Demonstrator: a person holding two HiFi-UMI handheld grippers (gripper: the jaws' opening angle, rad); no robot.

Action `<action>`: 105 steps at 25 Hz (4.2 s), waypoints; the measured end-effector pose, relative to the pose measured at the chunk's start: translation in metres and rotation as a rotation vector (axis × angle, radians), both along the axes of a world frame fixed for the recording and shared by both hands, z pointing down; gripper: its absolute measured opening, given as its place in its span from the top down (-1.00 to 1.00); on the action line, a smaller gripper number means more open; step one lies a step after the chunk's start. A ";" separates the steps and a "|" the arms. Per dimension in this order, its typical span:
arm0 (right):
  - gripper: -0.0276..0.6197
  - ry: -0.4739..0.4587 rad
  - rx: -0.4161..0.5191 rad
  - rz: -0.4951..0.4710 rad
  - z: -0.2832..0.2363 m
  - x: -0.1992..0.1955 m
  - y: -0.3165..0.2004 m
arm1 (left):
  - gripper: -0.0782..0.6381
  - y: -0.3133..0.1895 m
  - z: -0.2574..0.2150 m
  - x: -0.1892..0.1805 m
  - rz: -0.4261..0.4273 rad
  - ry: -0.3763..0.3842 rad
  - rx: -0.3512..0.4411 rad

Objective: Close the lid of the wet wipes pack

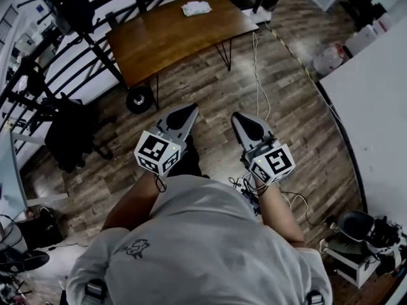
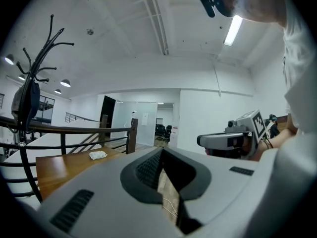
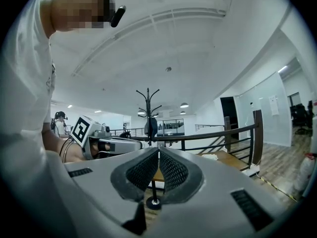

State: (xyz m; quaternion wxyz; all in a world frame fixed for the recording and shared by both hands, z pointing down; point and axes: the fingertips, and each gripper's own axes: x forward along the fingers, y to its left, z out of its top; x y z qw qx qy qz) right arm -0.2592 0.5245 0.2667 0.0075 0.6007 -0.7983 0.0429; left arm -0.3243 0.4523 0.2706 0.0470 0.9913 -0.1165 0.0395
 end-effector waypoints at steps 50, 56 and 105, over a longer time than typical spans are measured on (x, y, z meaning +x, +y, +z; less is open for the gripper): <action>0.81 -0.068 -0.033 -0.172 0.014 0.126 -0.428 | 0.74 -0.398 0.000 0.116 -0.095 0.002 -0.014; 0.81 -0.074 -0.026 -0.227 0.011 0.156 -0.467 | 0.74 -0.431 0.011 0.150 -0.125 -0.044 -0.053; 0.81 -0.114 -0.122 -0.400 0.055 0.405 -0.675 | 0.74 -0.623 0.085 0.380 -0.320 -0.216 -0.190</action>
